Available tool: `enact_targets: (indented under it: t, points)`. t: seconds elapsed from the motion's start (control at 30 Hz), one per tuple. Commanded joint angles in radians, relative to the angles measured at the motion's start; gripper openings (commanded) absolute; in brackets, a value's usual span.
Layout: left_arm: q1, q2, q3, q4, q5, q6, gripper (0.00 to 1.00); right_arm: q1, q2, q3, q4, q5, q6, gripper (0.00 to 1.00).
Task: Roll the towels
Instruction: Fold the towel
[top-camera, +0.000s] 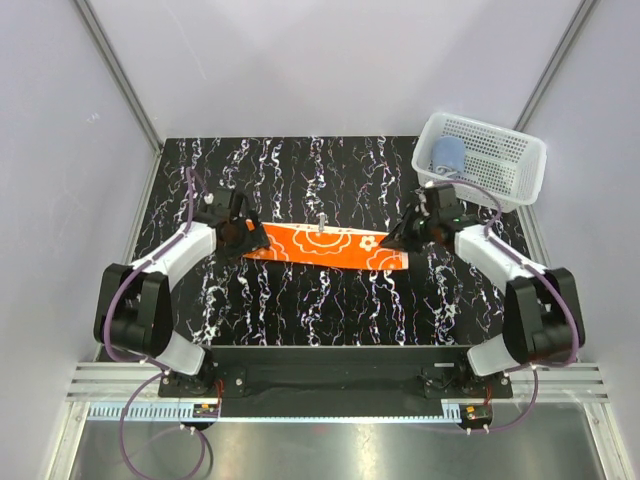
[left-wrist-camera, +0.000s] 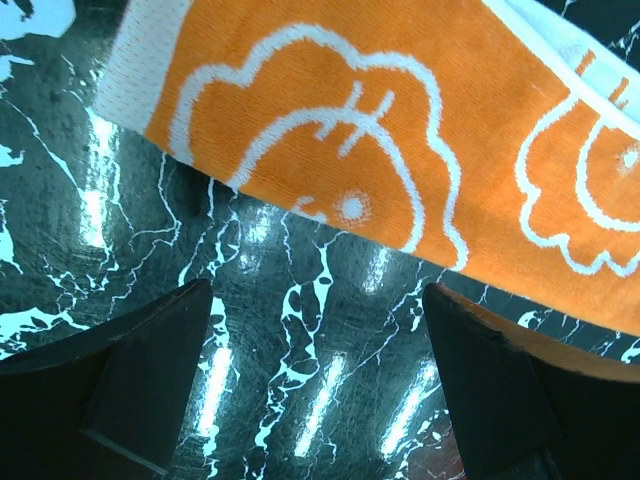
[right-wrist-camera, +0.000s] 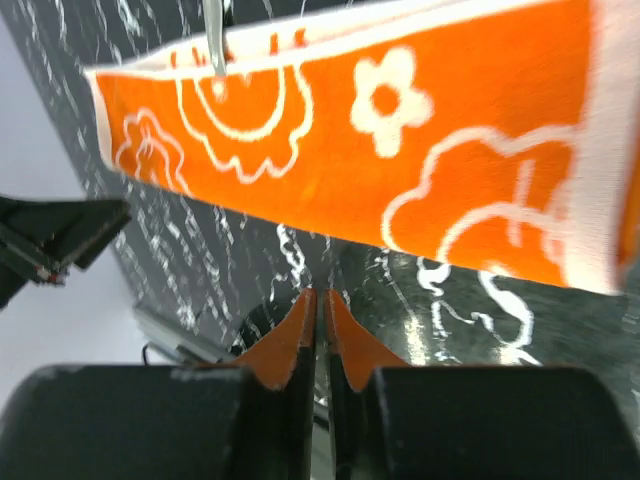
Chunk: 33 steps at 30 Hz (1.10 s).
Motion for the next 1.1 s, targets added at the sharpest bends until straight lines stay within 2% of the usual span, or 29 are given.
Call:
enact_targets:
  t: [0.0,0.13,0.37,0.57,1.07]
  points:
    - [0.02,-0.004,0.002,0.082,-0.028,-0.021,0.92,0.018,0.036,-0.004,0.183,-0.191,0.061,0.11]
    - [0.046,0.018,0.014,0.105,-0.017,-0.038,0.92,0.02,0.096,-0.031,0.206,-0.209,0.081,0.07]
    - [0.062,0.07,0.036,0.114,-0.044,-0.039,0.92,0.011,0.182,-0.059,0.118,-0.108,0.022,0.06]
    - [0.099,0.128,0.031,0.146,-0.021,-0.055,0.91,-0.121,0.27,-0.151,0.236,-0.194,0.057,0.04]
    - [0.105,0.206,0.019,0.112,-0.08,-0.091,0.91,-0.189,0.325,-0.153,0.134,-0.154,-0.024,0.06]
